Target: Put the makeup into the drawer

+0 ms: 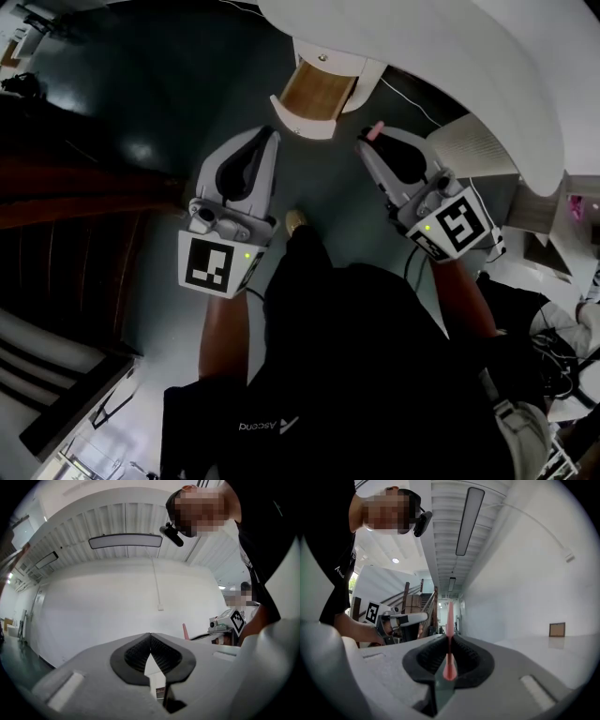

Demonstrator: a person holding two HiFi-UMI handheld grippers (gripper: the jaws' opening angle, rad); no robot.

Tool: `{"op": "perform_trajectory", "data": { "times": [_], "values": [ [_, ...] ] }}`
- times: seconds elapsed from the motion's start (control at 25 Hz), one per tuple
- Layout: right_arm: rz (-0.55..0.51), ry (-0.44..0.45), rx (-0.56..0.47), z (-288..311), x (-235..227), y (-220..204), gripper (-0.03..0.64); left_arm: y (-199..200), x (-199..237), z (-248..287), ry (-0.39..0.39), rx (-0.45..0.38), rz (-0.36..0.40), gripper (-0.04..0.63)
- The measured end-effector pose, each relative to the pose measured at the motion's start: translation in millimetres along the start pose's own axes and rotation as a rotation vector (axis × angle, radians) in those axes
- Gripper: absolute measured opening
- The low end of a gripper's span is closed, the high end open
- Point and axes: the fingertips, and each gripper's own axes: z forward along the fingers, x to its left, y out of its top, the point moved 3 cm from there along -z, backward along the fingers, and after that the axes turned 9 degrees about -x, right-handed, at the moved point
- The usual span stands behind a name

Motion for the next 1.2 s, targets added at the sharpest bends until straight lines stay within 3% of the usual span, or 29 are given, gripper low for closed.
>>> {"op": "perform_trajectory", "data": {
  "times": [0.24,0.48,0.8,1.2],
  "values": [
    [-0.057,-0.018,0.087,71.7,-1.1,-22.9,0.043,-17.1,67.1,-4.0,-0.031,0.026,-0.047,0.011],
    [-0.113,-0.003,0.145,114.1,-12.5,-43.2,0.043,-34.2,106.4,-0.1,-0.03,0.029,-0.081,0.011],
    [-0.154,0.041,0.256,145.0,-52.3,-86.2,0.043,-81.6,133.1,23.1,0.004,0.061,-0.088,0.011],
    [-0.206,0.159,0.458,153.2,-108.5,-180.5,0.043,-152.2,129.0,63.2,0.096,0.086,-0.059,0.011]
  ]
}}
